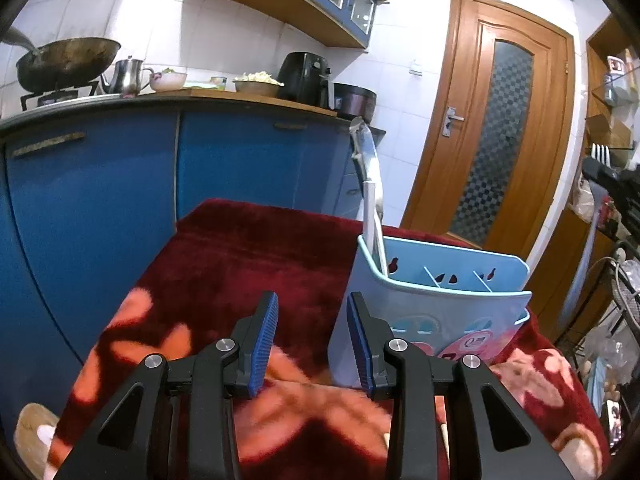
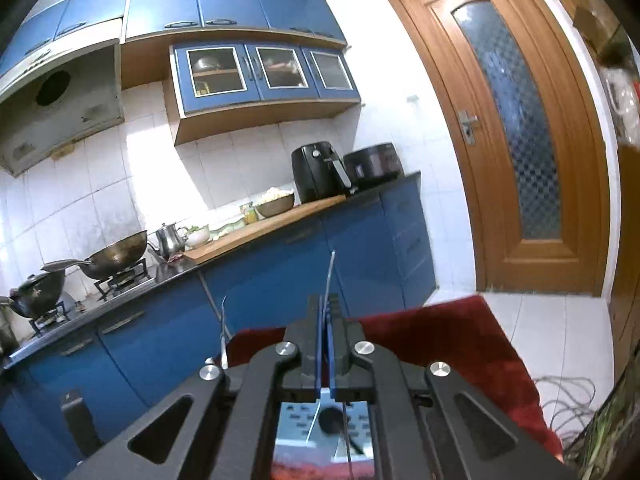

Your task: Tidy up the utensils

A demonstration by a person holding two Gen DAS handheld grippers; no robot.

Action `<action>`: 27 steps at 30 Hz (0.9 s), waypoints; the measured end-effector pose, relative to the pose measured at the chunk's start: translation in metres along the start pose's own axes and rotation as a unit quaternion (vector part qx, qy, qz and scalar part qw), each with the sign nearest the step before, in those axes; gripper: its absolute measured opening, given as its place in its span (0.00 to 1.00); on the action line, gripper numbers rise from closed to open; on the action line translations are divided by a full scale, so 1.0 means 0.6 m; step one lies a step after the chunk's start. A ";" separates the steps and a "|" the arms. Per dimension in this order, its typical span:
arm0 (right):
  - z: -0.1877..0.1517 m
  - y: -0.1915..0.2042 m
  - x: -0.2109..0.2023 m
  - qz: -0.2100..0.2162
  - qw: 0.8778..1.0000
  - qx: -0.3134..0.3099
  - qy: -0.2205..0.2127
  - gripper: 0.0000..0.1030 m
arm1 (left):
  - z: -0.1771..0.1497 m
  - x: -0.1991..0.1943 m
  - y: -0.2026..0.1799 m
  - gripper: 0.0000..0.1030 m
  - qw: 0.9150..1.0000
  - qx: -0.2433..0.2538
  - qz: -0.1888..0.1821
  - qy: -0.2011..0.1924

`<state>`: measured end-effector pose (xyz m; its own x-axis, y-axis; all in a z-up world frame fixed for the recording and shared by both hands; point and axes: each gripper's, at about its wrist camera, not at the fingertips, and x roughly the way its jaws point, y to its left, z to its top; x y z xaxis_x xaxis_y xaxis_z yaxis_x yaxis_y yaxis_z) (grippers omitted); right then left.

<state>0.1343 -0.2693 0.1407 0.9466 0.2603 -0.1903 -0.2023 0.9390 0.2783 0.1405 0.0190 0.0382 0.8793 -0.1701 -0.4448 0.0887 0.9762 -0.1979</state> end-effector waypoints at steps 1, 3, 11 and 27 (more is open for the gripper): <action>-0.002 0.001 0.008 -0.001 1.000 -0.002 -0.003 0.03 | 0.000 0.002 0.002 0.35 1.000 0.000 0.001 0.000; -0.006 0.001 0.019 0.000 1.000 -0.005 -0.002 0.03 | -0.002 0.006 0.004 0.35 1.000 -0.002 0.002 0.002; -0.034 -0.001 0.056 -0.004 1.000 -0.020 0.011 0.03 | -0.008 0.020 0.009 0.35 1.000 -0.007 -0.003 0.017; -0.051 0.007 0.079 -0.016 0.998 -0.050 0.022 0.03 | -0.010 0.022 0.007 0.35 1.000 -0.004 -0.003 0.019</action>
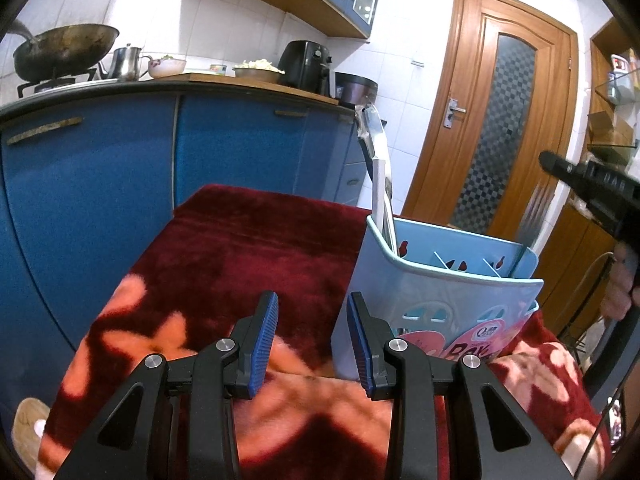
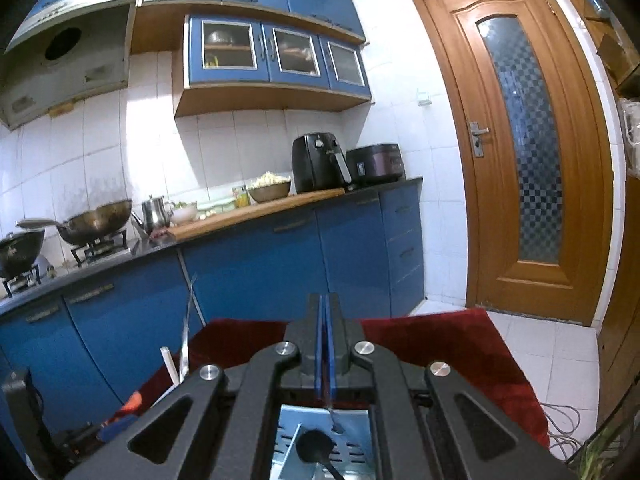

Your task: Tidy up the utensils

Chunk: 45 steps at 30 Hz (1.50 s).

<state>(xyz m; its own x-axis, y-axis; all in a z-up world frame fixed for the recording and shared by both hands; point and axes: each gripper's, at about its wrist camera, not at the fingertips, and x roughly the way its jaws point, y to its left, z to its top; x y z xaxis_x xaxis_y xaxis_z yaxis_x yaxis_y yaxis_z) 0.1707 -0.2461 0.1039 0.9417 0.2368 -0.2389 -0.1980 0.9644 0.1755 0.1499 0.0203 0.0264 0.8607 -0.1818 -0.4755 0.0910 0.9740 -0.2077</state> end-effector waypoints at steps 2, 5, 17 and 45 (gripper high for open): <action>-0.009 0.000 0.005 0.004 1.000 0.000 0.013 0.03 | -0.001 0.000 -0.001 0.35 1.000 0.001 0.000 0.001; -0.020 0.000 0.004 0.011 1.000 0.007 0.023 0.03 | -0.001 0.000 -0.002 0.35 1.000 0.003 0.001 0.001; -0.051 -0.020 -0.066 0.021 0.994 0.078 0.073 0.19 | 0.003 -0.023 -0.012 0.35 1.000 0.013 -0.005 0.005; -0.204 0.006 -0.201 0.004 0.972 0.081 0.220 0.27 | -0.072 -0.090 -0.075 0.35 0.987 0.073 -0.022 0.143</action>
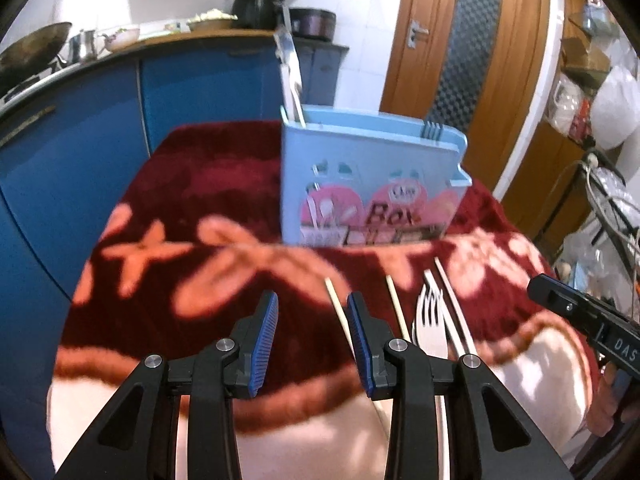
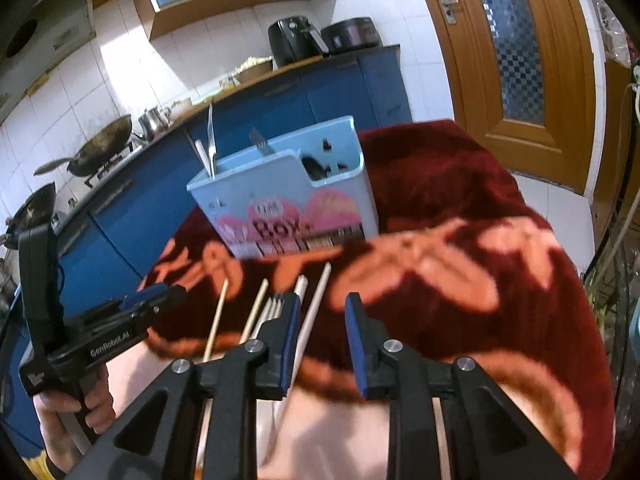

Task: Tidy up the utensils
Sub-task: 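Move both grippers back over the remaining utensils on the blanket, then grasp a wooden chopstick with the left gripper while the right gripper grasps a white chopstick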

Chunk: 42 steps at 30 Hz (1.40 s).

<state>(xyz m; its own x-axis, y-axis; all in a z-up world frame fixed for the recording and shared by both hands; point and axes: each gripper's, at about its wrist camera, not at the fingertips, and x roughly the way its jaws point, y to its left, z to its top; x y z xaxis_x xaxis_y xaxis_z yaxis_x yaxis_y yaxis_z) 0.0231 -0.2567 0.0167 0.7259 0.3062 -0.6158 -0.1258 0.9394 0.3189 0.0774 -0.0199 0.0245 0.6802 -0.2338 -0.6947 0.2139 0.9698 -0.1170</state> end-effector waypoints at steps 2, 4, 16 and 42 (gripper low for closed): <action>-0.011 -0.002 0.001 -0.004 1.000 -0.004 0.009 0.28 | -0.008 0.007 -0.007 0.35 1.000 0.007 0.000 0.017; -0.019 -0.004 0.003 -0.006 1.000 -0.006 0.016 0.29 | -0.013 0.015 -0.012 0.35 0.999 0.011 -0.001 0.033; -0.040 -0.033 0.011 -0.012 0.999 0.008 0.034 0.33 | -0.032 0.046 -0.031 0.35 0.994 0.026 -0.017 0.109; -0.046 -0.026 0.015 -0.037 0.999 -0.013 0.036 0.36 | -0.017 0.070 -0.024 0.09 0.988 -0.025 -0.051 0.146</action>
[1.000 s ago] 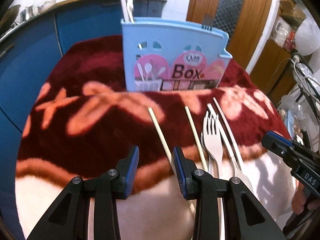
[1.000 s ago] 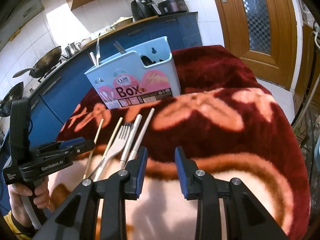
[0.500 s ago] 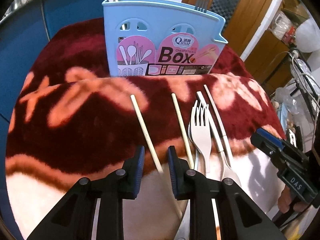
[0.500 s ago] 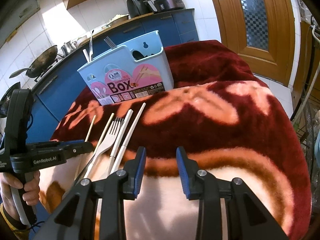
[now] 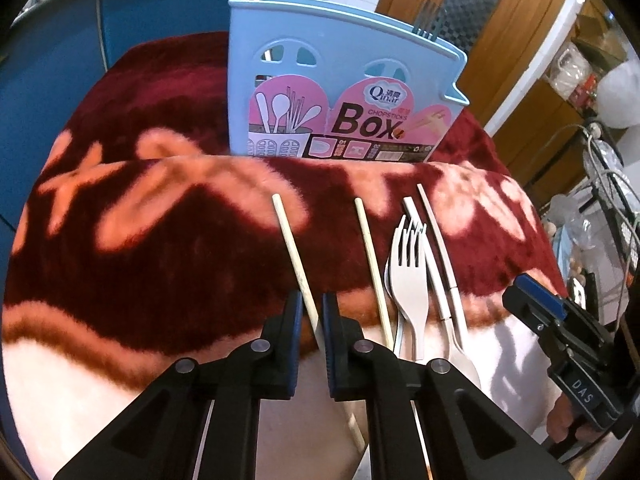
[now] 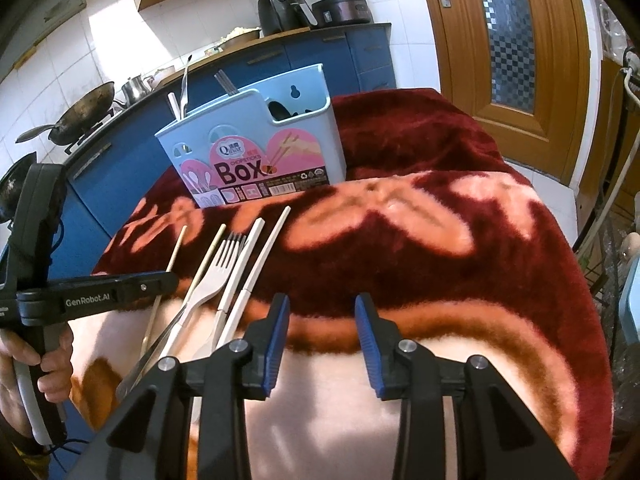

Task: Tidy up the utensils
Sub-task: 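Grasp a wooden chopstick with the left gripper while the right gripper grasps a white chopstick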

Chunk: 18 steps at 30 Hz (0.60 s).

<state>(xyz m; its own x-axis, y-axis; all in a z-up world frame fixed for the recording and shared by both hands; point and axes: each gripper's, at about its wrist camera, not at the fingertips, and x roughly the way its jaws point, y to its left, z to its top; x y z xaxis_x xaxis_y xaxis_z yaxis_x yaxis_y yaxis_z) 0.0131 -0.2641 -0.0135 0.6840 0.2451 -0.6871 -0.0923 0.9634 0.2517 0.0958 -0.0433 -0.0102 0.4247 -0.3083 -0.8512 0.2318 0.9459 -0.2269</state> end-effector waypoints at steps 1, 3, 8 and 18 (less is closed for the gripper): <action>0.000 0.000 0.000 0.000 1.000 0.000 0.000 0.36 | 0.000 -0.001 0.003 0.09 1.000 -0.005 -0.004 -0.001; 0.000 0.002 -0.001 -0.001 1.000 -0.003 0.000 0.36 | -0.001 -0.004 0.009 0.09 1.000 -0.012 -0.009 -0.003; 0.002 0.010 -0.001 -0.004 1.000 -0.010 0.003 0.36 | -0.004 -0.017 0.030 0.05 0.999 -0.031 -0.011 -0.017; 0.014 0.031 0.021 0.015 0.999 -0.018 0.046 0.36 | -0.006 -0.031 0.082 0.04 0.998 -0.056 0.004 -0.022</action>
<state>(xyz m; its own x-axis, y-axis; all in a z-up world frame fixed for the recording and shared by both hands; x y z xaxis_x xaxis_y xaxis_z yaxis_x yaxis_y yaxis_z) 0.0265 -0.2440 -0.0117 0.6118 0.2811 -0.7394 -0.1388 0.9584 0.2495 0.0958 0.0092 -0.0072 0.4655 -0.3018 -0.8320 0.1300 0.9532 -0.2730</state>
